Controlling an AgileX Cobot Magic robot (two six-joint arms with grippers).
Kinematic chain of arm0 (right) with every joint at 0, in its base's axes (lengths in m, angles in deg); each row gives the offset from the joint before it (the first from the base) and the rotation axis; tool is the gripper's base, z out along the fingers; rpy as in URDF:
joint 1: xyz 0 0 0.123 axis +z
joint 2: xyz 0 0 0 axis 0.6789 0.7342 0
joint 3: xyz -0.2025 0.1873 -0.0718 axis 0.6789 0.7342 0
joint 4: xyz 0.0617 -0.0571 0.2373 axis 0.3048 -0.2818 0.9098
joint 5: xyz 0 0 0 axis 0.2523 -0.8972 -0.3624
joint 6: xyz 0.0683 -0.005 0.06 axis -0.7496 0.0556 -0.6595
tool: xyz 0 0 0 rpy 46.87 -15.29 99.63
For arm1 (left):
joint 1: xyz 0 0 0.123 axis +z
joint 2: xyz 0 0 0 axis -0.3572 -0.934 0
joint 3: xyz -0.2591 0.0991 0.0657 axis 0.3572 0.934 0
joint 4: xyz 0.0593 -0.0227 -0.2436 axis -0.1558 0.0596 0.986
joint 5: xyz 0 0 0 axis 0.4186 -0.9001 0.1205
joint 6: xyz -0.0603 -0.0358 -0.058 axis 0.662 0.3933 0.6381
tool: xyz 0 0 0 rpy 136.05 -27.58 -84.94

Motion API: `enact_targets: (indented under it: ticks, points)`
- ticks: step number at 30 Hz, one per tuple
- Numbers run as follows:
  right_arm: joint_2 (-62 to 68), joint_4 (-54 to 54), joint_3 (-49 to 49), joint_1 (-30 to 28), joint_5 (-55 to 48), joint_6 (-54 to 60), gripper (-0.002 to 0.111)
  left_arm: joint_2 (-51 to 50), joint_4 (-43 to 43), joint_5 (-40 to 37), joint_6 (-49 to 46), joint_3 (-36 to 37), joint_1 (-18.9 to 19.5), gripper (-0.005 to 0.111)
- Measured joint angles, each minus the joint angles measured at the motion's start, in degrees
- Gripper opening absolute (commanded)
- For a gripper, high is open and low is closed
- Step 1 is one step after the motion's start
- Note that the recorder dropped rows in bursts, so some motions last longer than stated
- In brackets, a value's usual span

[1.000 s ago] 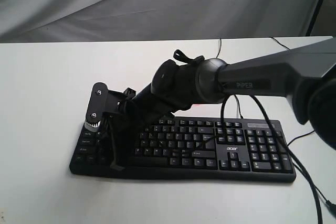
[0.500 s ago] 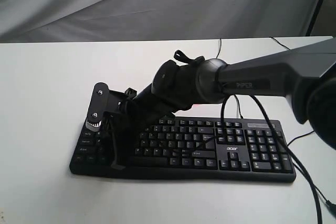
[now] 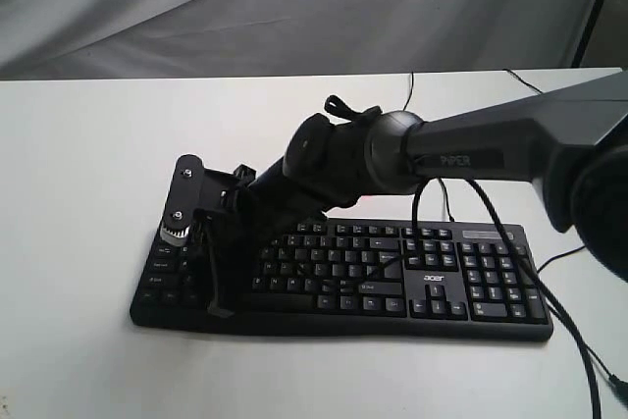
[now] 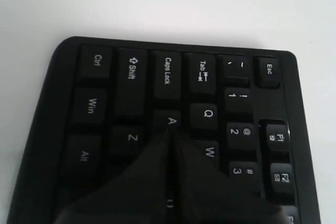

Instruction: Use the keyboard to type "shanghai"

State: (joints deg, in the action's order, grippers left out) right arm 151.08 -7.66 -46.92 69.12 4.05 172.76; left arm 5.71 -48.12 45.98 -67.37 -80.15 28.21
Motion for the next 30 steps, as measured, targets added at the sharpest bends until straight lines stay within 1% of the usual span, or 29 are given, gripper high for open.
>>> enact_targets:
  ticks: [8,16,26,30]
  points:
    - [-4.2,-1.5,0.0,-0.1,-2.1,-0.8,0.0,0.0,0.0,0.0,0.0,0.0,0.0,0.001]
    - [-4.2,-3.1,0.0,-0.6,-4.0,-1.7,0.0,0.0,0.0,0.0,0.0,0.0,0.0,0.001]
    - [-5.2,-4.8,0.0,-5.5,-12.3,-4.2,0.0,0.0,0.0,0.0,0.0,0.0,0.0,0.001]
    - [-5.8,-8.3,0.0,-6.4,-13.9,-7.8,0.0,0.0,0.0,0.0,0.0,0.0,0.0,0.001]
